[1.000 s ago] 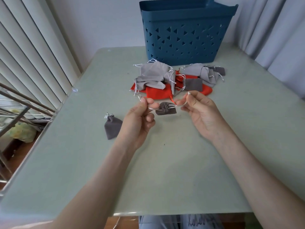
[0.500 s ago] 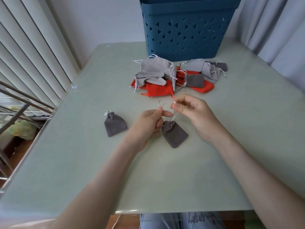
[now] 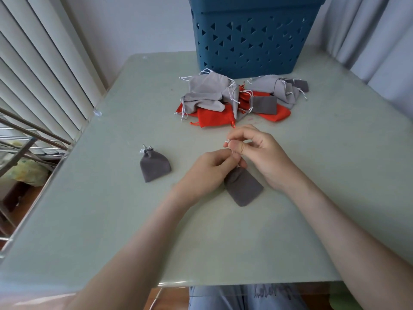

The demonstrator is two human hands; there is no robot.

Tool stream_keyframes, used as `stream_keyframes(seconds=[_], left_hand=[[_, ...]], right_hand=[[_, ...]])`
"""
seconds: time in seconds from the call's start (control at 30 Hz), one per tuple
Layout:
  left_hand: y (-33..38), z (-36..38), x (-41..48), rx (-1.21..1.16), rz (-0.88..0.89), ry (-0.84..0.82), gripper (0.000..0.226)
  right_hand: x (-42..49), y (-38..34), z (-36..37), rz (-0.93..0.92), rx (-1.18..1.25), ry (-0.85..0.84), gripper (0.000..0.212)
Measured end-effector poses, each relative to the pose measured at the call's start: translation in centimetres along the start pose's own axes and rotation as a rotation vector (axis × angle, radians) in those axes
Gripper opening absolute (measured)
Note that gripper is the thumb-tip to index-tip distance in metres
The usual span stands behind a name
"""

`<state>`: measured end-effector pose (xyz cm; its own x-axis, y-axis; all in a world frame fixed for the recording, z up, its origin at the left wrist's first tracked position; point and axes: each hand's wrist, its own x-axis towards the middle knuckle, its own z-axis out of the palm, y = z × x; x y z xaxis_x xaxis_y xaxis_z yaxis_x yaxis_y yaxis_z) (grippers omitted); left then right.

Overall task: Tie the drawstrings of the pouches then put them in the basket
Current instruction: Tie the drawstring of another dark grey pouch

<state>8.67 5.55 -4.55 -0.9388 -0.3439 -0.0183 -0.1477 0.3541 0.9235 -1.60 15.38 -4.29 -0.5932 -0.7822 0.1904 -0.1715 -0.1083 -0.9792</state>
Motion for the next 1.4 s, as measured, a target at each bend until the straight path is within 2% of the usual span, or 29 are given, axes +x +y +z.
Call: stream_keyframes(seconds=[0.2,0.43,0.57,0.7,0.83,0.93,1.03,1.1,1.17,1.27,1.4], left_hand=[[-0.1,-0.2,0.6,-0.195,-0.094,0.143,0.037],[0.1,-0.1,0.5,-0.263,-0.136,0.135,0.045],[0.2,0.0,0.5,-0.247,-0.119,0.111,0.045],[0.2,0.0,0.6,-0.233,-0.122,0.138,0.041],[0.0,-0.3,0.8,-0.390,-0.184,0.225,0.040],[-0.1,-0.6,0.8,-0.460,-0.194,0.219,0.036],[-0.1,-0.6,0.8,-0.540,-0.166,0.154,0.033],[-0.1,-0.7,0.7,-0.590,-0.121,0.111,0.029],[0.0,-0.7,0.6,-0.590,-0.087,0.115,0.021],[-0.1,-0.7,0.6,-0.509,-0.068,0.165,0.022],[-0.2,-1.1,0.6,-0.454,-0.065,0.170,0.023]], right_hand=[[0.0,0.3,-0.5,0.025,-0.100,-0.053,0.018],[-0.2,0.0,-0.2,0.031,-0.075,-0.055,0.016],[-0.2,-0.2,-0.1,0.040,-0.055,0.038,0.023],[0.1,0.3,-0.1,0.085,-0.100,0.116,0.016],[0.0,0.3,-0.4,0.090,-0.180,0.140,0.018],[0.0,0.3,-0.6,0.073,-0.149,0.179,0.019],[0.0,0.2,-0.5,0.109,-0.029,0.091,0.007],[-0.1,0.4,-0.1,0.166,0.073,-0.037,0.018],[-0.1,0.5,0.1,0.190,0.050,-0.107,0.021],[0.0,0.6,-0.1,0.191,-0.006,-0.116,0.013],[-0.1,0.3,-0.3,0.204,-0.033,-0.115,0.014]])
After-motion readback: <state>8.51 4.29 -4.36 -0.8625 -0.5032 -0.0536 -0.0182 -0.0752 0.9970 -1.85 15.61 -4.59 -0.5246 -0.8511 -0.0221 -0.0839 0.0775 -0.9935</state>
